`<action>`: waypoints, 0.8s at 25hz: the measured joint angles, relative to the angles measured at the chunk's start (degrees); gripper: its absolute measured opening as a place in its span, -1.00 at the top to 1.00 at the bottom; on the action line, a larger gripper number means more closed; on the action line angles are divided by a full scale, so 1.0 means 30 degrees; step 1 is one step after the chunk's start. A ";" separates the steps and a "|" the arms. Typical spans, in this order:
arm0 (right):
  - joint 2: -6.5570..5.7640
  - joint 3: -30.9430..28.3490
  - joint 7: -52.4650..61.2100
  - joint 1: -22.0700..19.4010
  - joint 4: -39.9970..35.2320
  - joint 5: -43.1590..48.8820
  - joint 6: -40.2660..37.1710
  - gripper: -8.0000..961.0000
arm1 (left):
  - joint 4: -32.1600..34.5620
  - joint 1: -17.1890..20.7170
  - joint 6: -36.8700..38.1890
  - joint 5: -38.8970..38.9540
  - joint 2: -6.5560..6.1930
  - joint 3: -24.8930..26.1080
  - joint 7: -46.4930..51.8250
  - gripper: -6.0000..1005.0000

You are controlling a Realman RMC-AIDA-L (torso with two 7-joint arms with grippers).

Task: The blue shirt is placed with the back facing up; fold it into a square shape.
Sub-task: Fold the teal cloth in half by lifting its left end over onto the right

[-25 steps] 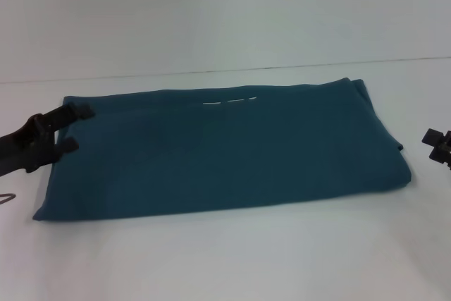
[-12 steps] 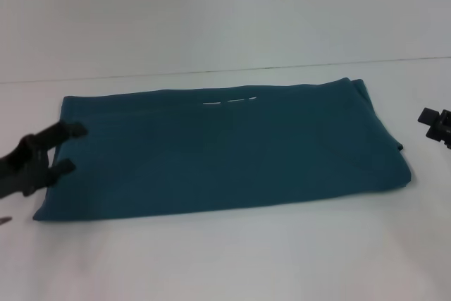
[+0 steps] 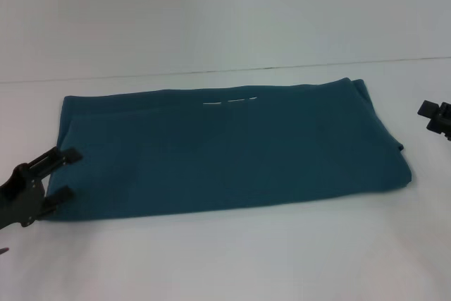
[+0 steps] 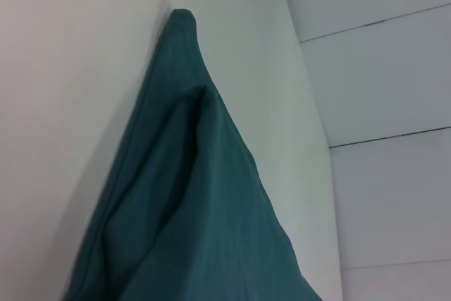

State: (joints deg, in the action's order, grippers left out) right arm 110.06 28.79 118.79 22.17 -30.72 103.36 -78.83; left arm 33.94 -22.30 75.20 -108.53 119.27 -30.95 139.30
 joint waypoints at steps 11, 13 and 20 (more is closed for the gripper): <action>-0.0163 0.0537 0.0035 0.0077 -0.0110 0.0362 0.0060 -0.37 | 0.1348 0.0924 0.2335 -0.1569 -0.0608 0.1669 0.3512 -0.89; -0.0225 0.0536 0.0079 0.0170 -0.0125 0.0628 0.0081 -0.37 | 0.1806 0.1266 0.2535 -0.1854 -0.0576 0.2285 0.4598 -0.89; -0.0265 0.0373 -0.0006 0.0225 -0.0132 0.0747 0.0115 -0.37 | 0.1659 0.1415 0.1555 -0.2339 -0.0466 0.2534 0.5156 -0.88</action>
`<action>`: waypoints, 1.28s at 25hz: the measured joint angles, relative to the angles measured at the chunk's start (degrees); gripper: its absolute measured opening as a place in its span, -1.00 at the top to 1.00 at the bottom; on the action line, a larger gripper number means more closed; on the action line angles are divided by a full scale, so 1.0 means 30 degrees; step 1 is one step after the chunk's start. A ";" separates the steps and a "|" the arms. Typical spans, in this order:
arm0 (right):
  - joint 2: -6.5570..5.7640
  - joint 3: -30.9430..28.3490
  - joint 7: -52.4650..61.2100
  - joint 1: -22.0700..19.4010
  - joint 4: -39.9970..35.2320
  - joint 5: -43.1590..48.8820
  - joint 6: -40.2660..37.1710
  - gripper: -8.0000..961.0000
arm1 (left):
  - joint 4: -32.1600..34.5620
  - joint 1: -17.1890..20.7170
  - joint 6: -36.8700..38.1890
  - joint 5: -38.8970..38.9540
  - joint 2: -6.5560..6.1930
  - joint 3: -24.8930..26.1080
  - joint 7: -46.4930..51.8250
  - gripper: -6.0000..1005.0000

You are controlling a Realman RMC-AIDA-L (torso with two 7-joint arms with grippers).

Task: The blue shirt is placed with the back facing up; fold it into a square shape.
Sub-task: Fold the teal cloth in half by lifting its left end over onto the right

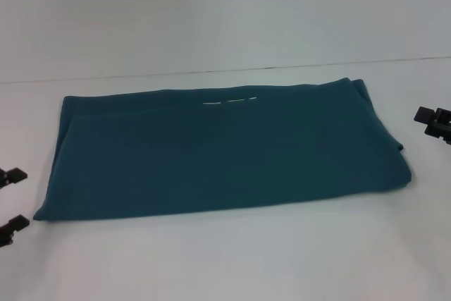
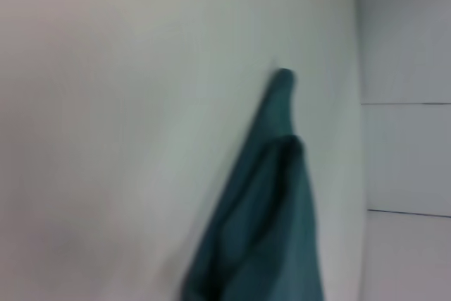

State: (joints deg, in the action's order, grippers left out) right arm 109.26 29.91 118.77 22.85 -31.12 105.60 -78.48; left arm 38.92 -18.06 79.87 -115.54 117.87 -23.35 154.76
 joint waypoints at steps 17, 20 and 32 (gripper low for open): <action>-0.0007 -0.0039 -0.0006 0.0058 0.0034 0.0018 0.0359 -0.37 | -0.1446 -0.1113 -0.2695 -0.1497 0.0097 -0.0314 0.0226 -0.88; -0.0006 -0.0039 -0.0010 0.0032 0.0084 0.0017 0.0521 -0.37 | -0.1637 -0.1344 -0.2934 -0.1589 0.0081 -0.0466 0.0176 -0.88; -0.0004 -0.0038 -0.0010 -0.0087 0.0144 0.0004 0.0705 -0.37 | -0.2579 -0.2388 -0.3812 -0.1594 -0.0098 -0.0921 0.0133 -0.86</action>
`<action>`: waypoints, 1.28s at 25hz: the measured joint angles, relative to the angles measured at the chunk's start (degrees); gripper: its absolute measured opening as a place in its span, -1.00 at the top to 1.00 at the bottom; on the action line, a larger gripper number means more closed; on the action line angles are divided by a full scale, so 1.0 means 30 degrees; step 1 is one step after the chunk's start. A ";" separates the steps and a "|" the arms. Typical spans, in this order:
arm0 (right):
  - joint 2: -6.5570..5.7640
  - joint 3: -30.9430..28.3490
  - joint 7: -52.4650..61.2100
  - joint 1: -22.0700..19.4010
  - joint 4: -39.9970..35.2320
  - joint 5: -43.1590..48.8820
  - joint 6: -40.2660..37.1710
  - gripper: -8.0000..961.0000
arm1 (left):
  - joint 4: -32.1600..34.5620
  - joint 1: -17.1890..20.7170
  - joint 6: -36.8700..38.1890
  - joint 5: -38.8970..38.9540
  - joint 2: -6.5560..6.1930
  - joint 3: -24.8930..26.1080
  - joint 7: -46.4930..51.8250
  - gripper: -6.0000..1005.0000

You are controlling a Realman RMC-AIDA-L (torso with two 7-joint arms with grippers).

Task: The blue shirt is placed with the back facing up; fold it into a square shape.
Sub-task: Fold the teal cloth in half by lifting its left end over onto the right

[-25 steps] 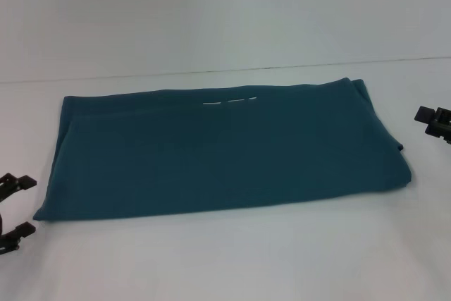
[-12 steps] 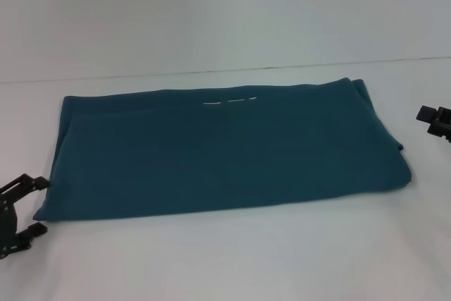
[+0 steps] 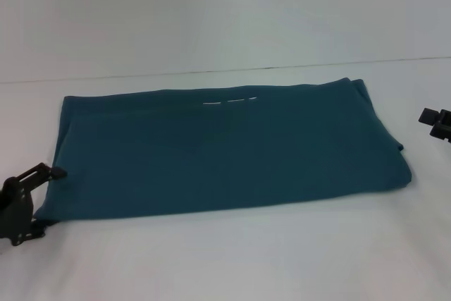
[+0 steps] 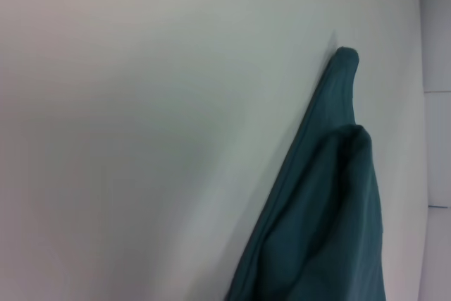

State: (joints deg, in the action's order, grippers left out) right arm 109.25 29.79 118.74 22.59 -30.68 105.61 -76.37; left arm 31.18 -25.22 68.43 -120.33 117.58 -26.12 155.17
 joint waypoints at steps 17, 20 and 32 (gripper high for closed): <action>0.0029 -0.0339 0.0001 -0.0030 0.0014 -0.0136 -0.0043 -0.37 | 0.0062 -0.0449 0.0017 0.0002 -0.0022 -0.0823 -0.0008 -0.28; 0.0030 -0.0388 0.0000 -0.0029 0.0003 -0.0137 -0.0088 -0.37 | 0.0065 -0.0412 0.0025 0.0002 -0.0023 -0.0806 -0.0017 -0.07; 0.0055 -0.0498 -0.0008 -0.0060 0.0013 -0.0017 -0.0065 -0.37 | 0.0279 -0.0477 0.0344 0.0220 -0.0027 -0.0718 -0.1415 0.79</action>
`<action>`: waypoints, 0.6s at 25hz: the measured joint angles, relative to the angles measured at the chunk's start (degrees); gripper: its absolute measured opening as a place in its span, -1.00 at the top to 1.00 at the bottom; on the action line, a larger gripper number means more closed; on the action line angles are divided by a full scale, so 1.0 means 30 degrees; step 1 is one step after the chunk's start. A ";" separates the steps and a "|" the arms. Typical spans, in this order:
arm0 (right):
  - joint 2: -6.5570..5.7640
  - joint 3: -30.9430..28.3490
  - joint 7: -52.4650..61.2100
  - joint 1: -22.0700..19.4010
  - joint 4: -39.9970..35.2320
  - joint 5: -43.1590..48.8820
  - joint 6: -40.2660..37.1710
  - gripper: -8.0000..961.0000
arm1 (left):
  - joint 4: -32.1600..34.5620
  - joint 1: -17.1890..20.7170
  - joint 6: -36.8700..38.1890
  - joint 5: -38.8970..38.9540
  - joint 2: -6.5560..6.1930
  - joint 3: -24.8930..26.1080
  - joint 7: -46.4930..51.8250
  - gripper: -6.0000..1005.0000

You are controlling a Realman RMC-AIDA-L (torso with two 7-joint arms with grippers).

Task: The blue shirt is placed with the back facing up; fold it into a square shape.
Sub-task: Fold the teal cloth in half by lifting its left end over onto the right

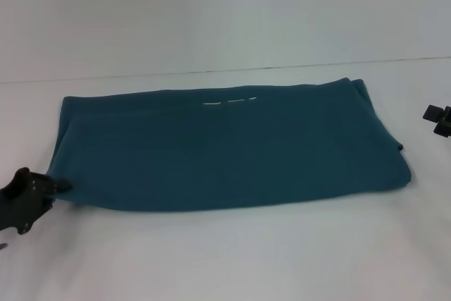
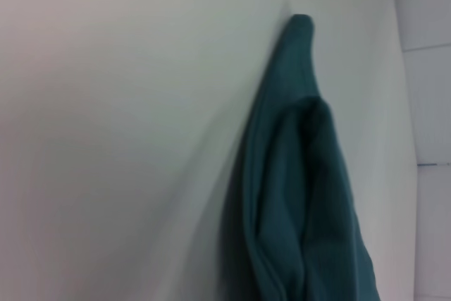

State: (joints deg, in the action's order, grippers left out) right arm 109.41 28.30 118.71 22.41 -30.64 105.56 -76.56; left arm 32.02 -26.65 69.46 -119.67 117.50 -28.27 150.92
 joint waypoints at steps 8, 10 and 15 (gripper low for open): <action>0.0052 -0.0002 0.0034 0.0000 0.0032 -0.0021 -0.0017 -0.37 | 0.1903 0.0165 0.0580 -0.0111 -0.0058 0.0001 -0.1038 0.92; 0.0056 0.0000 0.0113 0.0000 0.0037 -0.0021 -0.0032 -0.37 | 0.2286 0.0365 0.0665 -0.0134 -0.0096 0.0017 -0.1055 0.92; 0.0084 0.0000 0.0191 0.0001 0.0057 0.0006 0.0032 -0.37 | 0.3067 0.1204 0.0896 -0.0147 -0.0188 0.0173 -0.1073 0.92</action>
State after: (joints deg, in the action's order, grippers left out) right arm 109.67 28.30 119.29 22.41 -30.47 105.57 -76.47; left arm 41.22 -23.04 72.15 -120.11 116.94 -27.75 147.70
